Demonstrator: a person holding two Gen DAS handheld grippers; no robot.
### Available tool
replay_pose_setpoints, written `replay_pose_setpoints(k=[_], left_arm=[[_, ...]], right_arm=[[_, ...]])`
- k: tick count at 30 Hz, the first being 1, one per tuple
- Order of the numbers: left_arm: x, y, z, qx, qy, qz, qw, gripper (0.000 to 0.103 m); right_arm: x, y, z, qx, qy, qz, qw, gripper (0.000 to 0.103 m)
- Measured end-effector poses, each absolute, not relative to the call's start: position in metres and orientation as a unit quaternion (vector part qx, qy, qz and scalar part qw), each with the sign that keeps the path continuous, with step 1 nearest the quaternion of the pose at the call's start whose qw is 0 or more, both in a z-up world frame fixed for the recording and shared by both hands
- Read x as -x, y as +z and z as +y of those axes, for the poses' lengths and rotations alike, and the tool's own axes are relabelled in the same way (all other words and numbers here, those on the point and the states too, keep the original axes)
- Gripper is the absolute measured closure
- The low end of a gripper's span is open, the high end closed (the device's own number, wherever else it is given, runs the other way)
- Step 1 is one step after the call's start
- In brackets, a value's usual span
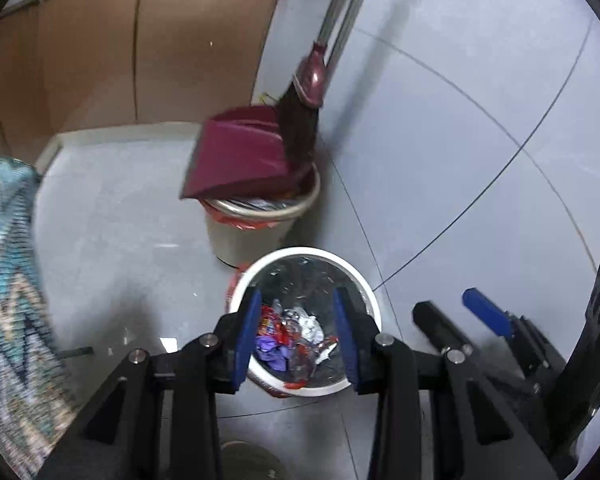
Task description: Collect trash
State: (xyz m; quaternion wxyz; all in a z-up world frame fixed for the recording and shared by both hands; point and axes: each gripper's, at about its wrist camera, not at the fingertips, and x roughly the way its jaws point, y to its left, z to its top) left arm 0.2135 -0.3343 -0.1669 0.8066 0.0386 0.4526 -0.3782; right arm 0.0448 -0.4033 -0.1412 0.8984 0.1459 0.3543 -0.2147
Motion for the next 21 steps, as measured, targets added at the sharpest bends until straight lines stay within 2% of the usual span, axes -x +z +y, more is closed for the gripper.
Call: replay_pose_setpoints(k=[4, 6, 14, 21], left_arm=[[-0.2, -0.146, -0.303, -0.043, -0.367, 0.428, 0.825, 0.068], [-0.192, -0.136, -0.286, -0.047, -0.356, 0.415, 0.836, 0.068], [-0.161, -0.102, -0.217, -0.059, -0.306, 0.374, 0.874, 0.067], [-0.132, -0.075, -0.159, -0.067, -0.247, 0.327, 0.91, 0.05]], right_arm=[[-0.045, -0.125, -0.391, -0.136, -0.208, 0.339, 0.907, 0.024], [-0.041, -0.115, -0.381, -0.131, -0.206, 0.33, 0.912, 0.015], [-0.023, -0.077, -0.336, -0.113, -0.191, 0.3, 0.928, 0.0], [-0.008, -0.053, -0.297, -0.088, -0.17, 0.28, 0.941, 0.0]])
